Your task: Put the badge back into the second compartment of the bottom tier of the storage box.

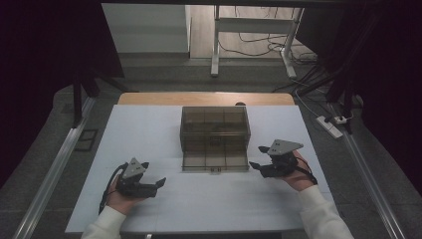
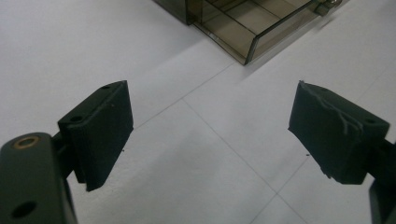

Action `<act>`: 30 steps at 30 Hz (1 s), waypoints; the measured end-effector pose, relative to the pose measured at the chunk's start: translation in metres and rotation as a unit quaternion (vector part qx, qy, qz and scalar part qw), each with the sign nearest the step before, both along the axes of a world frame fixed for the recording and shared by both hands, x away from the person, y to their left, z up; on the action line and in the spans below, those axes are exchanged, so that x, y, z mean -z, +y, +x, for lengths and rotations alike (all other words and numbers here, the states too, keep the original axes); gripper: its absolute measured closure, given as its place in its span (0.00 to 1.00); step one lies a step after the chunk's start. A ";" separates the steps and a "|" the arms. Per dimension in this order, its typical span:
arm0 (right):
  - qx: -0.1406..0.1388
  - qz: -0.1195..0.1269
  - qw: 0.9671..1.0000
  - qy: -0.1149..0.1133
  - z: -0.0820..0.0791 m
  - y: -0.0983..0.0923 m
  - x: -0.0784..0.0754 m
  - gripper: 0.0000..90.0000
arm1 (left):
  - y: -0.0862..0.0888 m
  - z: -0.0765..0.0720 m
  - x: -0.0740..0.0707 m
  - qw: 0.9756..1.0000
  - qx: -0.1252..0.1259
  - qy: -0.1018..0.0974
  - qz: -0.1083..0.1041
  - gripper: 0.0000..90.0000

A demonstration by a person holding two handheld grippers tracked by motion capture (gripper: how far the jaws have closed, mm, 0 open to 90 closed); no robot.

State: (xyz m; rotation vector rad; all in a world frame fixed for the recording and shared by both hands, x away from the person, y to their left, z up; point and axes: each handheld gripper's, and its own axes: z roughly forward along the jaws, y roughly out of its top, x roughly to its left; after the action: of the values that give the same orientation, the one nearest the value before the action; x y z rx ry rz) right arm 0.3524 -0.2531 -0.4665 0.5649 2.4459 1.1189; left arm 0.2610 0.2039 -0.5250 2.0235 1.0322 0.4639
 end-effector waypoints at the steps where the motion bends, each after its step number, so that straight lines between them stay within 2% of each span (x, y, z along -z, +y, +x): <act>1: 0.003 0.001 1.000 0.001 -0.001 -0.002 0.000 0.38 | 0.000 0.000 0.000 1.000 0.000 -0.001 0.000 0.15; 7: 0.021 -0.013 1.000 -0.002 -0.002 -0.014 -0.004 0.38 | -0.001 0.000 0.000 1.000 0.001 0.001 0.005 0.15; 15: 0.048 -0.034 0.998 0.022 0.009 -0.029 0.005 0.35 | 0.000 0.002 0.002 1.000 0.003 0.005 0.007 0.15; 30: 0.039 -0.042 0.997 0.051 0.017 -0.046 0.012 0.30 | 0.001 0.001 0.001 1.000 0.002 0.004 0.006 0.15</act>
State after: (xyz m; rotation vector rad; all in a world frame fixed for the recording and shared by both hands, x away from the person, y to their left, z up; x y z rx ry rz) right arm 0.3690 -0.2993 -0.4787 0.6990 2.5205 0.9732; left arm 0.2623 0.2051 -0.5264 2.0400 1.0310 0.4622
